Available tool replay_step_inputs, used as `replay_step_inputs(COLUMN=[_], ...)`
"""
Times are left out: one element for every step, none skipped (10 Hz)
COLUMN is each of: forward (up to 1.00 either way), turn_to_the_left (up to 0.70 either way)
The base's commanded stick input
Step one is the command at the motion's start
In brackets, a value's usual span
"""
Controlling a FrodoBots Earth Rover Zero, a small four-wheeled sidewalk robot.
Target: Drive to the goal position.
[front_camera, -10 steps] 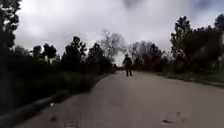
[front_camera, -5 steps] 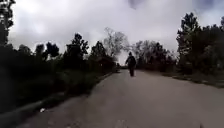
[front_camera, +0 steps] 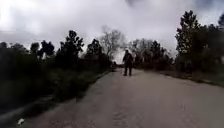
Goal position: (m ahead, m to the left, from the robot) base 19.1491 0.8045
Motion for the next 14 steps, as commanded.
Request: replay_step_inputs(forward=[0.7,0.7,0.7,0.7,0.7,0.7,0.7,0.7,0.7,0.7,0.7,0.7,0.7,0.7], turn_to_the_left=[-0.27,-0.27,-0.27,-0.27,-0.27,-0.27,-0.27,-0.18,0.0,0.0,0.0,0.0,0.0,0.0])
